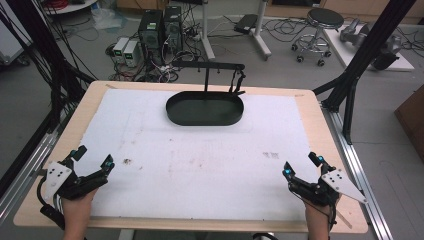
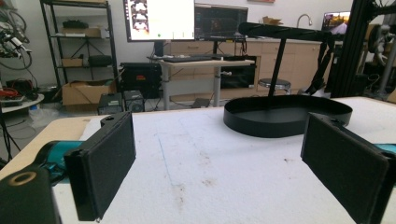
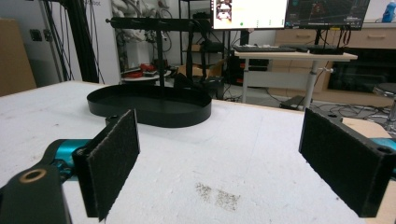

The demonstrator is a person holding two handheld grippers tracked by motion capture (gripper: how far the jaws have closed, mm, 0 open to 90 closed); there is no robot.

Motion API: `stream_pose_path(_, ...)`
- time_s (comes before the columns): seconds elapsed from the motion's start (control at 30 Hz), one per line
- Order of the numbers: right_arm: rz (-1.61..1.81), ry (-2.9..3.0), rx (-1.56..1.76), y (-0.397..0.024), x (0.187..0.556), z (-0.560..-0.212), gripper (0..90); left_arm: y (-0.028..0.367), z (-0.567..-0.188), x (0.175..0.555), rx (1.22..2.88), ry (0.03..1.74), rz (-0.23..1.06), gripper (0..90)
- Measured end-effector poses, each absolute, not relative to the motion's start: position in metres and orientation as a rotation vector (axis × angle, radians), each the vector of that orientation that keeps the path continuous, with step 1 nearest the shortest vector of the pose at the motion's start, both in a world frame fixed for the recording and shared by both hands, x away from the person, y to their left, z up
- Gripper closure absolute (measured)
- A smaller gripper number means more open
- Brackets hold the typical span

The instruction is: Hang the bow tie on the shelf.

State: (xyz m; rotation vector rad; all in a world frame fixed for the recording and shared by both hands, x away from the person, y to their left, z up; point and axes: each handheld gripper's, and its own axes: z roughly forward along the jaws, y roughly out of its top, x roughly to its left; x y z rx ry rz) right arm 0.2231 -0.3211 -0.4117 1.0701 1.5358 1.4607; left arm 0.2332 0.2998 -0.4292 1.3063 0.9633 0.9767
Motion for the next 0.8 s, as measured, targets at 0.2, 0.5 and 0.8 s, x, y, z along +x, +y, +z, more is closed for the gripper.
stream_pose_path(0.2, 1.462, 1.520, 1.070, -0.3233, 0.2226, -0.4118, 11.5, 0.2998, -0.4298, 0.2340, 1.307, 0.969, 0.975, 10.6)
stream_pose_path(0.5, 1.453, 1.531, 1.067, -0.3220, 0.2231, -0.4129, 11.5, 0.2993, -0.4298, 0.2342, 1.315, 0.967, 0.975, 10.6)
stream_pose_path(0.8, 1.426, 1.533, 1.067, -0.3214, 0.2243, -0.4121, 11.5, 0.3019, -0.4299, 0.2337, 1.309, 0.974, 0.972, 10.6)
